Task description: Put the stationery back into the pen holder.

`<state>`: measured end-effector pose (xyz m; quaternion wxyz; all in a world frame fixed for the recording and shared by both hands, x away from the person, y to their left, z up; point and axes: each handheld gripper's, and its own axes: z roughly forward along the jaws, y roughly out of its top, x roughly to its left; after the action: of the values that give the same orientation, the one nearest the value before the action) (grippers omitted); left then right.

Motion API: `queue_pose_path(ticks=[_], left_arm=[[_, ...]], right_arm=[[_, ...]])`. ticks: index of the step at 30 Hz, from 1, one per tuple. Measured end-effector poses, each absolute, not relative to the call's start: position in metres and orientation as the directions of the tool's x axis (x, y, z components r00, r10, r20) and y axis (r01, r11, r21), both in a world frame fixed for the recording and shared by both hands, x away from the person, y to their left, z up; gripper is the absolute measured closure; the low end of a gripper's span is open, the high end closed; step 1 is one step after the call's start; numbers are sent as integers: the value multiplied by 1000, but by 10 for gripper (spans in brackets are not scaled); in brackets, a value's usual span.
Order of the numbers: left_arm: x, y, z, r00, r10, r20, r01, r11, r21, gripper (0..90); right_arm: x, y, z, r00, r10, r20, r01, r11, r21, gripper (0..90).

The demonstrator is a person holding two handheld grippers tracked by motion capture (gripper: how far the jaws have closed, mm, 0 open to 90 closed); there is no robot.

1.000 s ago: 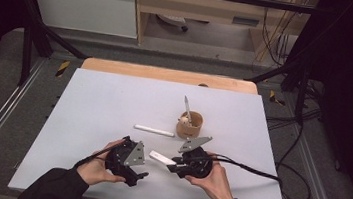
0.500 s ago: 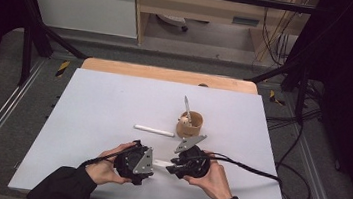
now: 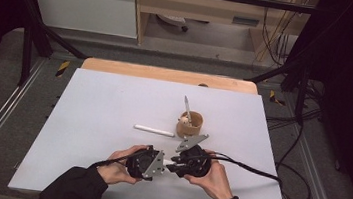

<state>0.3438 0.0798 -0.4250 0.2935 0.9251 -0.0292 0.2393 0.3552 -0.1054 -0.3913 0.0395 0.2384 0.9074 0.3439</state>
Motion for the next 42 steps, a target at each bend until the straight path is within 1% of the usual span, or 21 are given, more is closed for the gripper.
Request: queue_pose_path(ticks=[2,9,11,14,22,24,29,31,37,42], left_arm=[[343,78,-424,877,67,475,-215,-831,514,535],[341,76,-425,862,31,506,-266,-821,504,640],[340,76,-425,859,27,512,-275,-819,503,648],[339,76,-424,846,3,533,-298,-827,477,657],[341,79,-419,857,32,514,-273,-817,507,660],[342,80,-417,858,34,513,-266,-825,498,660],[345,84,-419,870,70,489,-219,-832,509,660],[346,86,-419,875,101,473,-191,-827,529,660],[353,94,-418,886,200,418,-86,-815,573,660],[359,102,-415,889,300,347,18,-779,627,660]], right_arm=[[355,-106,-391,-885,457,88,401,653,643,675],[354,-106,-389,-881,463,97,408,641,650,675],[354,-106,-389,-883,459,100,407,642,649,675],[355,-107,-388,-886,453,95,400,644,652,674],[354,-109,-386,-890,447,93,382,617,688,664],[354,-110,-384,-889,449,85,375,609,699,653],[352,-121,-374,-876,477,70,363,556,748,564],[351,-127,-371,-865,498,60,361,535,764,524],[350,-153,-375,-806,589,60,389,451,803,298],[352,-170,-390,-757,649,81,434,407,804,192]])
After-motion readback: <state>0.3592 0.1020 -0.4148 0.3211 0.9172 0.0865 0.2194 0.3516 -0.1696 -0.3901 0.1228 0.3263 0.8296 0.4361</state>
